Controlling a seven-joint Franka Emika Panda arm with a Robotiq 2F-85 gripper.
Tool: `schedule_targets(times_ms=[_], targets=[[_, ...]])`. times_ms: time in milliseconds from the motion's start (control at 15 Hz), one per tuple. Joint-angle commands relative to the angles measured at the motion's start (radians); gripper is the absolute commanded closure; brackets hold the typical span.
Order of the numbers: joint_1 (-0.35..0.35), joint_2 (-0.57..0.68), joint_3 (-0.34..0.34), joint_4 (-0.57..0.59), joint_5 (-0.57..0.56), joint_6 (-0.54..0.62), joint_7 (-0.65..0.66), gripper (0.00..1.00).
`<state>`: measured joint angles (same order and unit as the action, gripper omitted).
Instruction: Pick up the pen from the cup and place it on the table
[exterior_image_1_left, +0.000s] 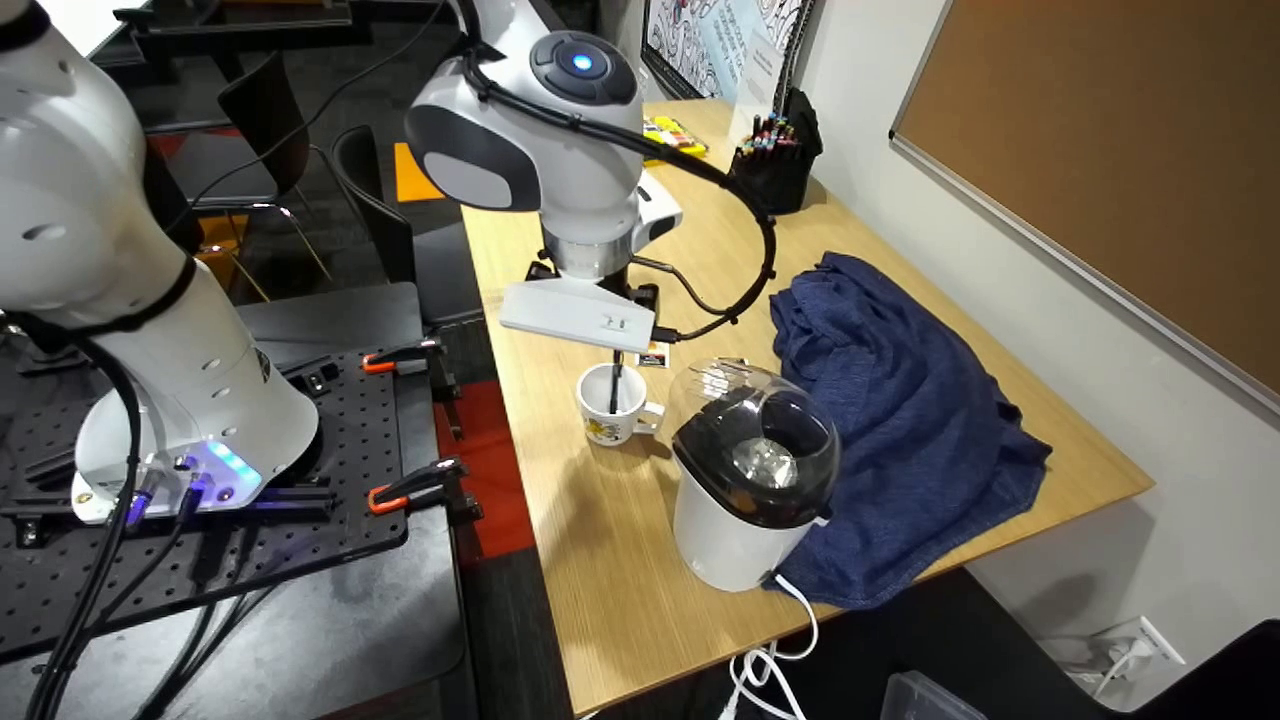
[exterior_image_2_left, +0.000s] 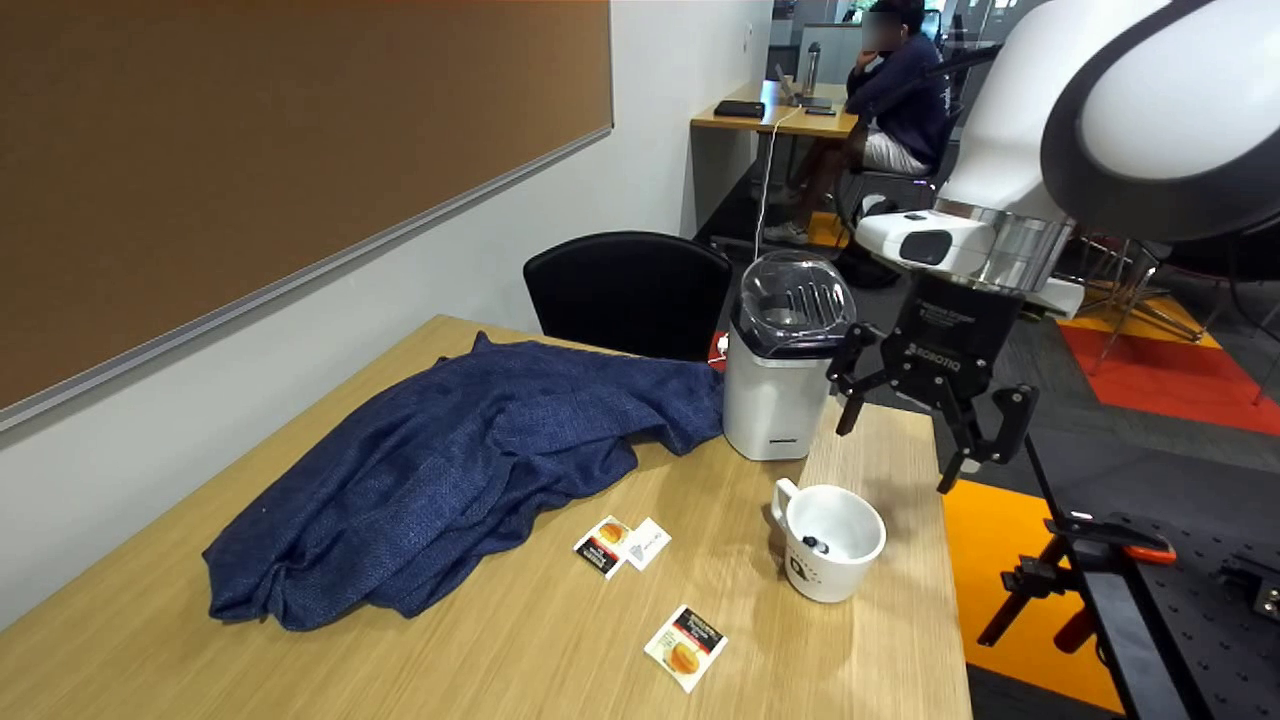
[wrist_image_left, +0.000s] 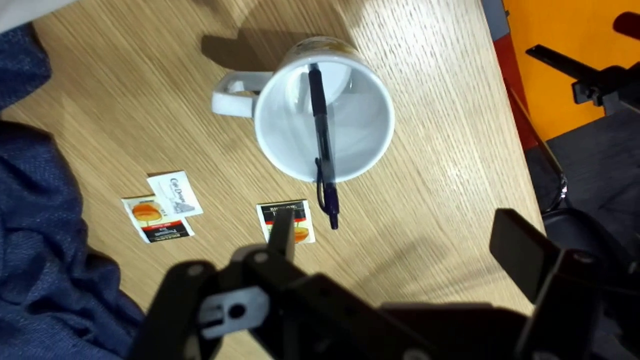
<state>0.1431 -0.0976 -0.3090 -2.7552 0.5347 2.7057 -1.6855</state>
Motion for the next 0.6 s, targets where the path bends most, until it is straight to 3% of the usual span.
schedule_targets(times_ms=[0, 533], targets=[[0.019, 0.067, -0.016, 0.038, 0.123, 0.011, -0.156, 0.0], [0.007, 0.264, 0.03, 0.153, 0.41, 0.033, -0.355, 0.0]])
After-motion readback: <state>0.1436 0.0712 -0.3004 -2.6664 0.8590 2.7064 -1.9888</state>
